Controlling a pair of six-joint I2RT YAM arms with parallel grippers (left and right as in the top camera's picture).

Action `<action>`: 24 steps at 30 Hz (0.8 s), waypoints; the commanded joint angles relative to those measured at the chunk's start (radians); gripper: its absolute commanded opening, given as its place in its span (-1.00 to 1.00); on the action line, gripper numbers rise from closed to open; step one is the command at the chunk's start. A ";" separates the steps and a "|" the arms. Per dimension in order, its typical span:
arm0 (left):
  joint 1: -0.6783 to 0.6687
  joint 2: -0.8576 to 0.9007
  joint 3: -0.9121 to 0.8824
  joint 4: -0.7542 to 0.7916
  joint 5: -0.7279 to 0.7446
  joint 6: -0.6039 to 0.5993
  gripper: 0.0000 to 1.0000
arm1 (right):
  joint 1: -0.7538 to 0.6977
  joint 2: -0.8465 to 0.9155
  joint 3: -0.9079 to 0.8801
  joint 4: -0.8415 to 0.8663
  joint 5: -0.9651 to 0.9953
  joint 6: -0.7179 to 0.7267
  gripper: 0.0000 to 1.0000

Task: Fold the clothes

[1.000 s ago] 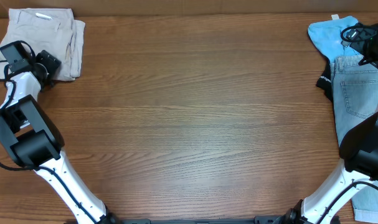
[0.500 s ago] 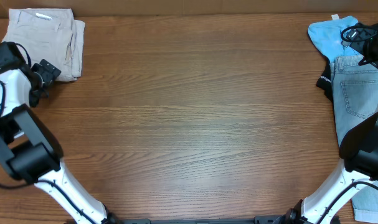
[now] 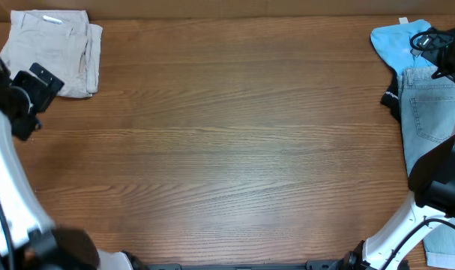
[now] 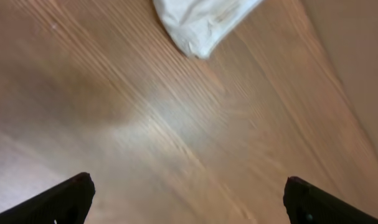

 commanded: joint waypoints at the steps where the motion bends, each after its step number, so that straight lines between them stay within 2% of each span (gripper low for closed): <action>1: -0.007 -0.168 -0.005 -0.085 0.032 0.072 0.99 | 0.003 -0.010 0.016 0.003 -0.002 0.006 1.00; 10: -0.035 -0.352 -0.005 -0.240 0.034 0.062 1.00 | 0.003 -0.010 0.016 0.003 -0.001 0.006 1.00; 24: -0.035 -0.349 -0.005 -0.240 0.032 0.062 1.00 | 0.004 -0.010 0.016 0.003 -0.001 0.006 1.00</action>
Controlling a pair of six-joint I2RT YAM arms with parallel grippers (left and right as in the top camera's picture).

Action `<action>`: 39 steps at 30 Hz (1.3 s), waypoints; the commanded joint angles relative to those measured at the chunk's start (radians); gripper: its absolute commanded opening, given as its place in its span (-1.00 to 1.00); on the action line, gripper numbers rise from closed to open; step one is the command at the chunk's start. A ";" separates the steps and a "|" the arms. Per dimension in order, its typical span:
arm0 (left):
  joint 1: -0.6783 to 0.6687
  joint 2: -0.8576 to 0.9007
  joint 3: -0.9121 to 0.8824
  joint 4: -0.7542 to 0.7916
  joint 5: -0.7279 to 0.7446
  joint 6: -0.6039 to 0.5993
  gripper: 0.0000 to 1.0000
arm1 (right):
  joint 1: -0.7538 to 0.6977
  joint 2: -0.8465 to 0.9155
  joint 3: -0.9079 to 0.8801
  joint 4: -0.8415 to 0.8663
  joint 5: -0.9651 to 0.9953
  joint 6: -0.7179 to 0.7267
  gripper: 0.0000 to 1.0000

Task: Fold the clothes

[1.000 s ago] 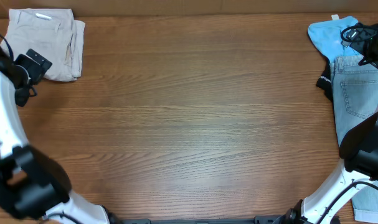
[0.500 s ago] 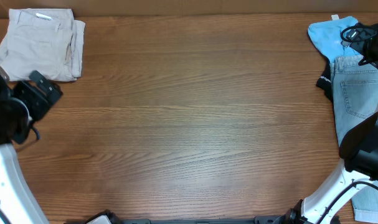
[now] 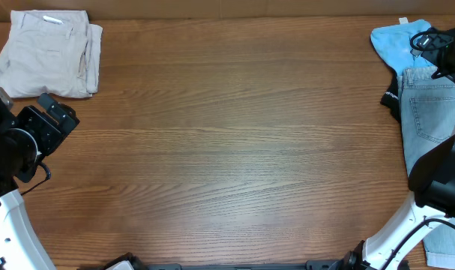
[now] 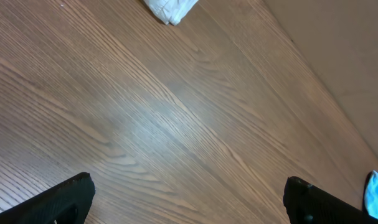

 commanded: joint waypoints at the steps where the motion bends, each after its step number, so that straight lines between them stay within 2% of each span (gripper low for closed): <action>1: -0.002 0.006 -0.005 -0.001 0.008 0.026 1.00 | 0.003 -0.010 0.016 0.002 -0.002 0.007 1.00; 10: -0.017 -0.024 -0.005 -0.038 -0.042 0.071 1.00 | 0.003 -0.010 0.016 0.002 -0.002 0.007 1.00; 13: -0.103 -0.076 -0.016 -0.034 -0.099 0.071 1.00 | 0.003 -0.010 0.016 0.003 -0.002 0.007 1.00; 16: -0.246 -0.156 -0.068 0.036 -0.220 0.071 1.00 | 0.003 -0.010 0.016 0.002 -0.002 0.007 1.00; 19: -0.372 -0.260 -0.167 0.139 -0.305 0.071 0.99 | 0.004 -0.010 0.016 0.002 -0.002 0.007 1.00; 21: -0.417 -0.356 -0.280 0.231 -0.307 0.071 1.00 | 0.004 -0.010 0.016 0.002 -0.002 0.007 1.00; 24: -0.420 -0.481 -0.450 0.337 -0.303 0.066 1.00 | 0.003 -0.010 0.016 0.002 -0.002 0.007 1.00; 26: -0.420 -0.533 -0.542 0.355 -0.303 0.067 1.00 | 0.003 -0.010 0.016 0.003 -0.002 0.007 1.00; 33: -0.422 -0.630 -0.712 0.410 -0.333 0.067 0.99 | 0.003 -0.010 0.016 0.003 -0.002 0.007 1.00; 39: -0.422 -0.819 -0.991 0.679 -0.333 0.067 1.00 | 0.003 -0.010 0.016 0.003 -0.002 0.007 1.00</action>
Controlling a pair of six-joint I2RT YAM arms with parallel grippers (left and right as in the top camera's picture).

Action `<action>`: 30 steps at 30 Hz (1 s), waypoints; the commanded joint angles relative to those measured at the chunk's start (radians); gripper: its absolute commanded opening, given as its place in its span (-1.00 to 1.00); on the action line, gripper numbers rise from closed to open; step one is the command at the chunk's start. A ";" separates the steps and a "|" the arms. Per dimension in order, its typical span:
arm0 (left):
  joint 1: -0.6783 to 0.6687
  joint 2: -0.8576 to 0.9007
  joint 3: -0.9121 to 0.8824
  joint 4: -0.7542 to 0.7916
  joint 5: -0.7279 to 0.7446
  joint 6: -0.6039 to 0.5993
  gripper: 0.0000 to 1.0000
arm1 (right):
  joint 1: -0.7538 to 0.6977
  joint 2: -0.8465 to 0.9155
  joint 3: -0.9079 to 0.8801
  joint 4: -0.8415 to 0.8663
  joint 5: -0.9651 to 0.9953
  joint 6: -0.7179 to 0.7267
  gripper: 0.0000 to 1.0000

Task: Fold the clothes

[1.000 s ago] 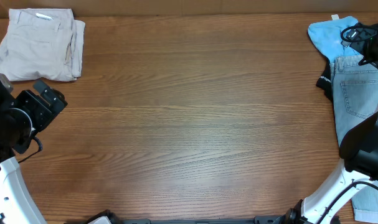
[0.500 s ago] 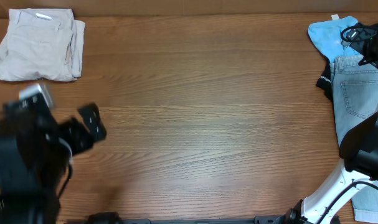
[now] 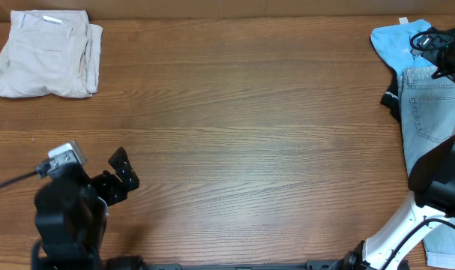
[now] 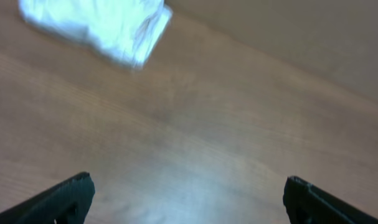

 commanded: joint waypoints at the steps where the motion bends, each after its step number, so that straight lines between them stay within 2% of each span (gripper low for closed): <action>1: -0.008 -0.135 -0.182 0.126 -0.020 0.015 1.00 | 0.003 -0.010 0.016 0.002 -0.002 0.007 1.00; 7: -0.008 -0.384 -0.531 0.457 -0.040 0.016 1.00 | 0.003 -0.010 0.016 0.002 -0.002 0.007 1.00; 13: -0.008 -0.525 -0.718 0.605 -0.074 0.016 1.00 | 0.003 -0.010 0.016 0.002 -0.002 0.007 1.00; 21: -0.008 -0.534 -0.860 0.864 -0.093 0.016 1.00 | 0.003 -0.010 0.016 0.002 -0.002 0.007 1.00; 25: -0.006 -0.534 -0.869 0.847 -0.098 0.026 1.00 | 0.003 -0.010 0.016 0.002 -0.002 0.007 1.00; 30: -0.006 -0.533 -0.868 0.783 -0.059 0.100 1.00 | 0.003 -0.010 0.016 0.002 -0.002 0.007 1.00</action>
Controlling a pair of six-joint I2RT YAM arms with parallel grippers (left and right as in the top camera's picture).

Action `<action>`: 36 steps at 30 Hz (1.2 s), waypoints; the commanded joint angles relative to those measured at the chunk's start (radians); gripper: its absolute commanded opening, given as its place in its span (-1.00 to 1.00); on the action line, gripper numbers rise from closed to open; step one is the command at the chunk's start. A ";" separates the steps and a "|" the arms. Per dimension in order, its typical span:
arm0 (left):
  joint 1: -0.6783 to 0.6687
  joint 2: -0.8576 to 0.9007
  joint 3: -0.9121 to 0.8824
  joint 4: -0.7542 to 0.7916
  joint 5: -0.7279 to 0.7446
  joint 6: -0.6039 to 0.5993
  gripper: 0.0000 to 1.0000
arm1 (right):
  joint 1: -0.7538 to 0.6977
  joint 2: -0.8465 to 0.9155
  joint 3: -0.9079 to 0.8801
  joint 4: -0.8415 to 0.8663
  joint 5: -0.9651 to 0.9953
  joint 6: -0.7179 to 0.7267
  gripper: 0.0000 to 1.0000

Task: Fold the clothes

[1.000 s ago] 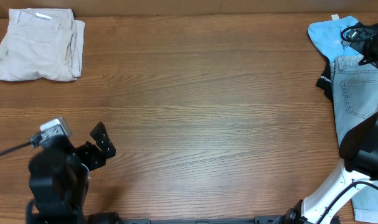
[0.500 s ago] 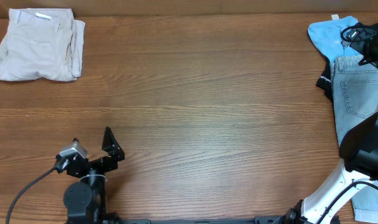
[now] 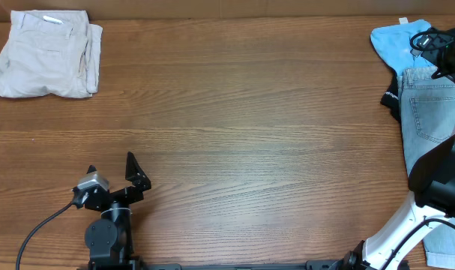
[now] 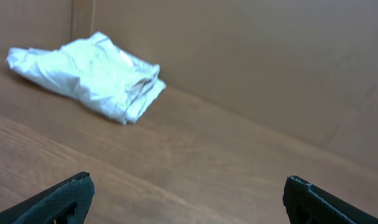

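Note:
A folded beige garment [image 3: 47,52] lies at the table's far left corner; the left wrist view shows the garment [image 4: 92,74] far ahead against the back wall. My left gripper [image 3: 111,165] sits near the front left edge, far from it, open and holding nothing; its fingertips [image 4: 67,196] stand wide apart. At the far right lies a pile with a light blue garment [image 3: 396,41], jeans [image 3: 429,112] and a black piece [image 3: 392,101]. My right gripper [image 3: 431,41] hangs over the blue garment, and its jaws cannot be made out.
Bare wood table [image 3: 242,135] stretches between the two clothing spots. A brown wall [image 4: 257,68] closes the far side. The right arm's white base [image 3: 407,232] stands at the front right corner, and a cable [image 3: 40,229] trails from the left arm.
My left arm has drawn further back toward the front edge. Its camera now looks level across the table at the beige garment. The right arm has not moved.
My open left gripper was first right beside the folded beige garment at the far left. Then it was a little nearer the front, then at the front left of the table, and now low at the front edge. The garment stayed folded in place.

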 commanded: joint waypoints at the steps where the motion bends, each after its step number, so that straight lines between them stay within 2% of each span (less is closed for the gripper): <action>1: -0.006 -0.011 -0.006 -0.006 0.020 0.062 0.99 | 0.003 -0.010 0.016 0.002 -0.002 0.007 1.00; 31: -0.006 -0.011 -0.006 -0.005 0.019 0.062 1.00 | 0.006 -0.005 0.014 0.002 -0.002 0.007 1.00; 36: -0.006 -0.011 -0.006 -0.005 0.019 0.062 1.00 | 0.034 -0.064 0.014 0.002 -0.002 0.007 1.00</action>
